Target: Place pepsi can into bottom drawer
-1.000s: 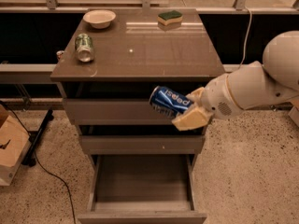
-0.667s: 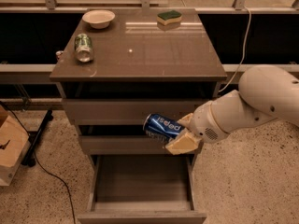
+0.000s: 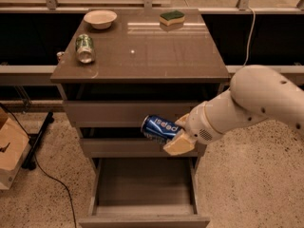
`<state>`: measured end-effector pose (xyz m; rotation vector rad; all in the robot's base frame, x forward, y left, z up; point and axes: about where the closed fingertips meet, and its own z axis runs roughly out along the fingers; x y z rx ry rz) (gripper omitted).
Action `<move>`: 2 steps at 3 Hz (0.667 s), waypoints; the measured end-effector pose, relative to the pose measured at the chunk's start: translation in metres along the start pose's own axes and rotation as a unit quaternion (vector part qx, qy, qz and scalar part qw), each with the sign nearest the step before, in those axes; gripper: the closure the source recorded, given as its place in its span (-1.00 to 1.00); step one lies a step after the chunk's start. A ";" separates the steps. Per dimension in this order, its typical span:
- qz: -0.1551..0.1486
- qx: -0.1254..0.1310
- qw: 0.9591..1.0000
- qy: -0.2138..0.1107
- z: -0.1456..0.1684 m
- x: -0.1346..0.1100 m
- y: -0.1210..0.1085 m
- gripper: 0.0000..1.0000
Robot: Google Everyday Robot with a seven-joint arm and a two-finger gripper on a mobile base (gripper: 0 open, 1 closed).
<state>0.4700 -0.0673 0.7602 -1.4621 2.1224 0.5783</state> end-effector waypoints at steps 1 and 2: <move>0.001 -0.009 1.000 0.003 0.029 0.005 -0.006 1.00; 0.013 -0.024 1.000 -0.010 0.073 0.022 -0.017 1.00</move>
Offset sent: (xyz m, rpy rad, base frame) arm 0.0393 0.0307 -0.1344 0.0937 0.0847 -0.0039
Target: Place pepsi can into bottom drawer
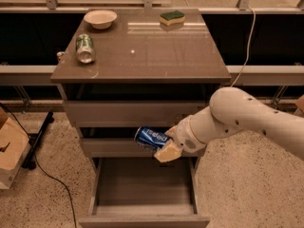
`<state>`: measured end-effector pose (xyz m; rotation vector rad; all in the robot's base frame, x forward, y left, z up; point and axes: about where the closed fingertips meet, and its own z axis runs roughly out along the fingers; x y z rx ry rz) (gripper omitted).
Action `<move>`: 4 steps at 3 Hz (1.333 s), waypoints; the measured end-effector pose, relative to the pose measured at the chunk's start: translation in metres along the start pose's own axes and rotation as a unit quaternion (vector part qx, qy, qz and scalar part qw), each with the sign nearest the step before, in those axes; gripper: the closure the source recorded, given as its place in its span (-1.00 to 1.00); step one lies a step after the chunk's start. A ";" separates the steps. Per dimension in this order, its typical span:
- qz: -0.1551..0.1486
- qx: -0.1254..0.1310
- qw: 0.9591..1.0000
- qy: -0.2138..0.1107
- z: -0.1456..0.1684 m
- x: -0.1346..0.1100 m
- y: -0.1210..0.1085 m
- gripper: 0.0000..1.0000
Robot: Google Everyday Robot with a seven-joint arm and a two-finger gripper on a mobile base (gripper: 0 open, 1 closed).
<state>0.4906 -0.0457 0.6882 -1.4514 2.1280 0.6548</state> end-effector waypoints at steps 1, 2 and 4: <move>0.011 -0.022 1.000 0.003 0.048 0.026 -0.016 1.00; 0.035 -0.034 0.999 -0.007 0.089 0.053 -0.031 1.00; 0.049 -0.051 0.997 -0.008 0.108 0.066 -0.026 1.00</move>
Offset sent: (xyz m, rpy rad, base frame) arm 0.0471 0.0019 -0.2067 0.1454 0.1639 -0.1171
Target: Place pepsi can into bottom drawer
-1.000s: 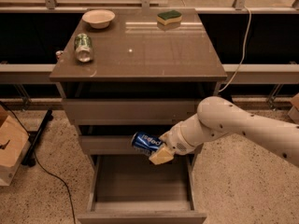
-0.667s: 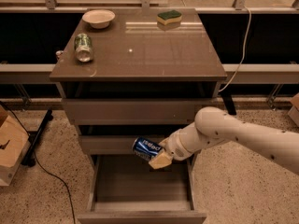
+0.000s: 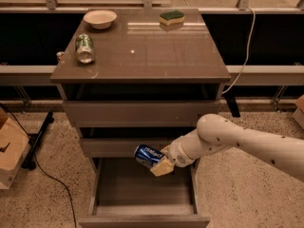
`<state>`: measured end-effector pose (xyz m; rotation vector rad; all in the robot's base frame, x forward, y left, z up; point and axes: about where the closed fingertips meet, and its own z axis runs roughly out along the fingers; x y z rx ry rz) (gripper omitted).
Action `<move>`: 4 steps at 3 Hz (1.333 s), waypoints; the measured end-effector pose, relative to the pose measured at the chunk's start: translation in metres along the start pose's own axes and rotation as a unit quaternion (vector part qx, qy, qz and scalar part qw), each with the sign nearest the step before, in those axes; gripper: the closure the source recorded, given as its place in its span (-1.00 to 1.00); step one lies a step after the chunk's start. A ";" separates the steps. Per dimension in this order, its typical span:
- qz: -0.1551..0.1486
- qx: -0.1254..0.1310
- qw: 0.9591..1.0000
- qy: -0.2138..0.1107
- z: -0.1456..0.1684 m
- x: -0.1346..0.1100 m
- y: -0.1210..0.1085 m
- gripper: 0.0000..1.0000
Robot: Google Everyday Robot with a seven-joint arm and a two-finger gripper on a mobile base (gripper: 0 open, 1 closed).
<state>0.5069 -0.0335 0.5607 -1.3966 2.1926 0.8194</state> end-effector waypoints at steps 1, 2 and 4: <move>0.017 0.010 1.000 -0.001 0.022 0.014 -0.012 1.00; 0.028 0.013 1.000 -0.003 0.058 0.038 -0.031 1.00; 0.061 0.006 0.998 -0.023 0.126 0.104 -0.071 1.00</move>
Offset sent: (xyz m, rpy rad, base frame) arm 0.0243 0.0032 -0.1326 -0.0006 0.0269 -0.0930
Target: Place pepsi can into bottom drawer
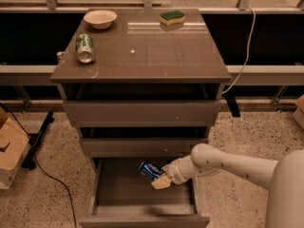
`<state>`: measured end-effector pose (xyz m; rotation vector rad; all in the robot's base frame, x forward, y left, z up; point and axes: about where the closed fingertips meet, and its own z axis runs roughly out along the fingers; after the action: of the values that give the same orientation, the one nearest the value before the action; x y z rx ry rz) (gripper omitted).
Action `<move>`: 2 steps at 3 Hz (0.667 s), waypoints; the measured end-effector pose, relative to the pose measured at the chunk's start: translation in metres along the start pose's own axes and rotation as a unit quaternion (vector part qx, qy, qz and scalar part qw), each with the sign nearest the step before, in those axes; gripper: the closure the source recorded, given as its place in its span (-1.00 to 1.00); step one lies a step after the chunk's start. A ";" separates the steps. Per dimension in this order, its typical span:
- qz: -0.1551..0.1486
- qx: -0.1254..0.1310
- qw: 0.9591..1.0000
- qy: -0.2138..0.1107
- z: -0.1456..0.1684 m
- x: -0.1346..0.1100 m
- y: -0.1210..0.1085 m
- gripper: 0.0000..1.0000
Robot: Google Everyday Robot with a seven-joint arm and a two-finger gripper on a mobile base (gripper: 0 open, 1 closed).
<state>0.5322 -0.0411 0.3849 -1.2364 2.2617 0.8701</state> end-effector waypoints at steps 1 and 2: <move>0.003 0.004 1.000 0.002 0.003 0.001 -0.002 1.00; 0.021 0.026 0.999 0.013 0.017 0.006 -0.012 1.00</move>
Offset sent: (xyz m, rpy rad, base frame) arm 0.0190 0.0011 -0.0379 -0.0989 0.0124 -0.1178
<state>0.5406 -0.0383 0.3649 -1.1876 2.3240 0.8080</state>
